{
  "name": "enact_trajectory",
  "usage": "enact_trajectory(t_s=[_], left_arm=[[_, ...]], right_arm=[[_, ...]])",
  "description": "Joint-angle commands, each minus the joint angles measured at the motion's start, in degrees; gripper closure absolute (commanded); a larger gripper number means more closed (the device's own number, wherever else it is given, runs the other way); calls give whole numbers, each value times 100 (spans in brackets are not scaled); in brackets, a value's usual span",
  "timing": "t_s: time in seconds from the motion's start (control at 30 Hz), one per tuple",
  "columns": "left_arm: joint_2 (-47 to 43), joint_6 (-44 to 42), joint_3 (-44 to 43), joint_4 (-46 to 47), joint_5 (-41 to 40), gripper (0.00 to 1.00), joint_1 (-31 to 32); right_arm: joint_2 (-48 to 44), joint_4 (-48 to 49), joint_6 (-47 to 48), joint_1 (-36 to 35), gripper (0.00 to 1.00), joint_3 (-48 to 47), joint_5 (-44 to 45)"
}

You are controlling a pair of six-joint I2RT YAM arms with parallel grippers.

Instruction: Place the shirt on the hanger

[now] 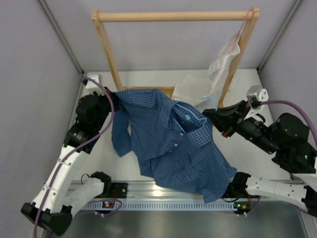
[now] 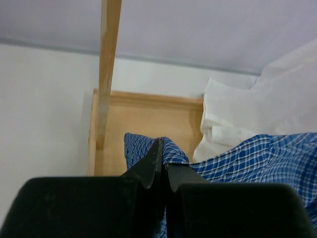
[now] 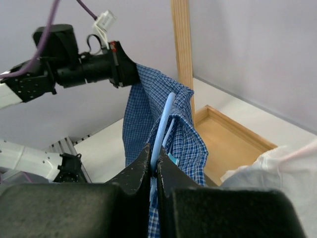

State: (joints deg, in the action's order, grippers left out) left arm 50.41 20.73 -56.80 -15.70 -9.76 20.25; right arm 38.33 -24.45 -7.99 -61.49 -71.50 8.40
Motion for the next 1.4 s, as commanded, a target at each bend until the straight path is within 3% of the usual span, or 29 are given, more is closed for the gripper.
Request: enact_trajectory(t_s=[0.0, 0.2, 0.27, 0.3, 0.33, 0.47, 0.57, 0.7, 0.77, 0.83, 0.87, 0.97, 1.17, 1.33, 1.37], left_arm=[[-252, -491, -893, -107, -51, 100, -47], [-155, -518, -1106, -881, -1500, 100, -48], [134, -526, -1106, -1170, -2117, 69, -100], [275, -544, -1175, -1294, -2083, 45, -152], [537, -544, -1254, -1417, -1883, 2, -214], [418, -421, -1448, -1480, 222, 2, -259], [6, -158, -1676, -1225, 1079, 2, -258], [-233, 596, -1633, -611, 3088, 2, -180], [-243, 730, -1475, -153, 3506, 2, 169], [-199, 477, -1378, -126, 2958, 2, 688], [-172, 310, -1343, -135, 2597, 2, 1343], [169, -410, -1325, -143, 1269, 2, 2470], [829, -1404, -1229, 190, -129, 8, 3318], [1154, -1528, -1141, 234, -588, 28, 3389], [1216, -1528, -1097, 252, -649, 42, 3389]], right_arm=[[298, 651, 263, -47, 100, -487, -146], [88, 1740, 333, -47, 100, 197, -918], [-123, 2004, 263, -47, 100, 461, -990], [-185, 2014, 263, -47, 100, 506, -964], [-185, 1997, 254, -47, 100, 523, -946], [-36, 1724, 429, -47, 100, 445, -605], [78, 1654, 456, -47, 100, 471, -43], [271, 1741, 272, -47, 100, 480, 310], [394, 1759, 315, -56, 100, 392, 171], [605, 1707, 307, -64, 100, 261, 135], [675, 1680, 289, -64, 100, 216, 135], [948, 1462, 210, -91, 100, -29, 240], [1291, 1117, 17, -108, 100, -329, 478], [1318, 1047, -36, -108, 100, -373, 338], [1318, 1030, -45, -108, 100, -373, 268]])
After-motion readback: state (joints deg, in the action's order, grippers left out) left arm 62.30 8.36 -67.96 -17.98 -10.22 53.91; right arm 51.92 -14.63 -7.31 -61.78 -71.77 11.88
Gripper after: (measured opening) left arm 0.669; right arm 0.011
